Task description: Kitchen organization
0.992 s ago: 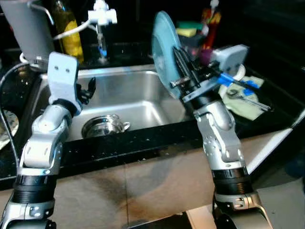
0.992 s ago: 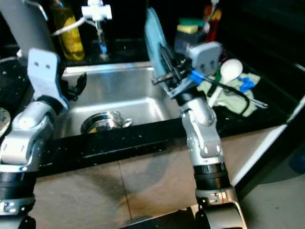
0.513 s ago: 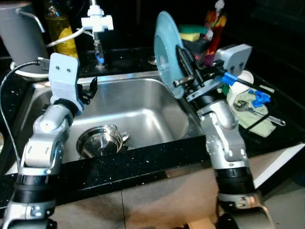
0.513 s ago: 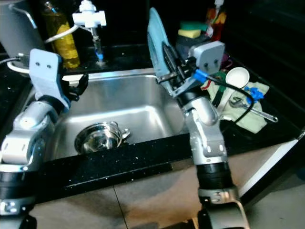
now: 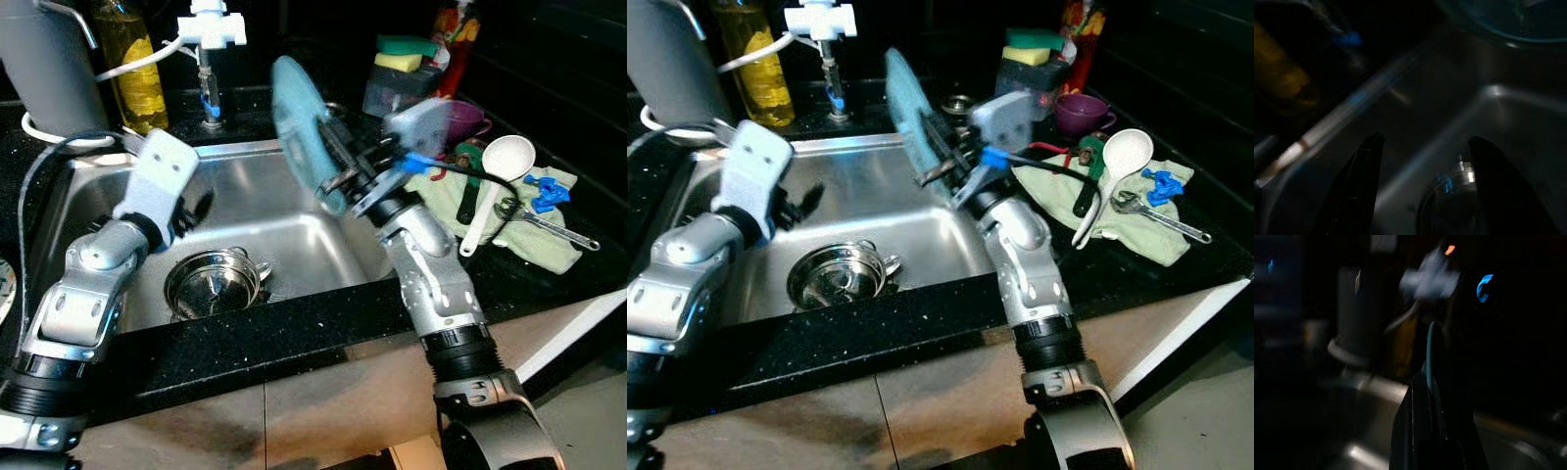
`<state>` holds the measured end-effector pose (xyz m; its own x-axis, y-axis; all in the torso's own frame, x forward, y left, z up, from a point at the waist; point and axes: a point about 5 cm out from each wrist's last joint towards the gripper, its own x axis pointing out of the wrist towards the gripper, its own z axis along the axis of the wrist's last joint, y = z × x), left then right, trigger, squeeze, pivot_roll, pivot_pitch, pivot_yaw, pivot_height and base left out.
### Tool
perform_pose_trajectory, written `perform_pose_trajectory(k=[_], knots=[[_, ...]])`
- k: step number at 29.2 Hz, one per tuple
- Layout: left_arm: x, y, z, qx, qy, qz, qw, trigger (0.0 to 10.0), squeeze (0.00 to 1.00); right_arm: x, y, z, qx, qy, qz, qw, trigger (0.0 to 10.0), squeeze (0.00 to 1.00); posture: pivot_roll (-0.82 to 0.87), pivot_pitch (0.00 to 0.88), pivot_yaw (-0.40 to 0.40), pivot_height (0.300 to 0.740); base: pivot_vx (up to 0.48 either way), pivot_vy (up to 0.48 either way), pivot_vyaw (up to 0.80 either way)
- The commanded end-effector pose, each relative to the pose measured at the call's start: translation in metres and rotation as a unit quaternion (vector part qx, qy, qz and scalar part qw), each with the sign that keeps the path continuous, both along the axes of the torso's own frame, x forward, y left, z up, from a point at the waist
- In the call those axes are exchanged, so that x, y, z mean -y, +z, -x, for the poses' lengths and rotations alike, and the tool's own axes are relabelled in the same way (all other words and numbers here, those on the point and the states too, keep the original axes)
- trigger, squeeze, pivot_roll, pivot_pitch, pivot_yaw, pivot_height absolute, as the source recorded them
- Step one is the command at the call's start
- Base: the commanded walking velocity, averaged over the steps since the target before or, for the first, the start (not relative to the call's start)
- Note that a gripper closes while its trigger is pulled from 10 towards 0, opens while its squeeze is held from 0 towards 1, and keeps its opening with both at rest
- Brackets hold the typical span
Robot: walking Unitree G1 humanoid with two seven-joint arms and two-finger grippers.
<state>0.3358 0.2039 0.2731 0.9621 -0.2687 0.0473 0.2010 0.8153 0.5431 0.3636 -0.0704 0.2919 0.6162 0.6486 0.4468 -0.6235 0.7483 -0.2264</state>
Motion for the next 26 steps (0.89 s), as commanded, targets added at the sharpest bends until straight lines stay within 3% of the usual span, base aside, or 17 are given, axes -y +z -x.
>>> perform_pose_trajectory(k=[1,3,8,13,20,26], knots=[[-0.001,-0.005,0.002,-0.019,-0.004,-0.024,1.0,10.0,0.0,-0.002,-0.006,-0.003,-0.015,0.005,0.023,1.0,10.0,0.0,-0.02,0.155,-0.044,0.74,0.0,0.0,0.0],[-0.005,-0.008,0.004,-0.045,-0.005,-0.042,0.998,10.0,0.0,-0.007,-0.019,-0.009,-0.049,0.012,0.052,0.997,10.0,0.0,-0.02,0.154,-0.044,0.74,0.0,0.0,0.0],[-0.01,-0.01,0.007,-0.068,-0.004,-0.03,0.997,10.0,0.0,-0.019,-0.046,-0.025,-0.122,0.006,0.094,0.988,10.0,0.0,-0.01,0.159,-0.041,0.74,0.0,0.0,0.0],[-0.005,-0.01,0.007,-0.085,-0.028,0.028,0.996,10.0,0.0,-0.027,-0.057,-0.031,-0.163,0.005,0.12,0.979,10.0,0.0,-0.01,0.167,-0.038,0.74,0.0,0.0,0.0],[0.006,-0.021,0.015,-0.137,-0.075,0.039,0.987,10.0,0.0,-0.042,-0.055,-0.033,-0.175,0.019,0.157,0.972,10.0,0.0,0.0,0.17,-0.045,0.74,0.0,0.0,0.0],[0.007,-0.023,0.017,-0.147,-0.073,0.043,0.985,10.0,0.0,-0.047,-0.058,-0.034,-0.18,0.018,0.177,0.967,10.0,0.0,0.0,0.172,-0.048,0.74,0.0,0.0,0.0]])
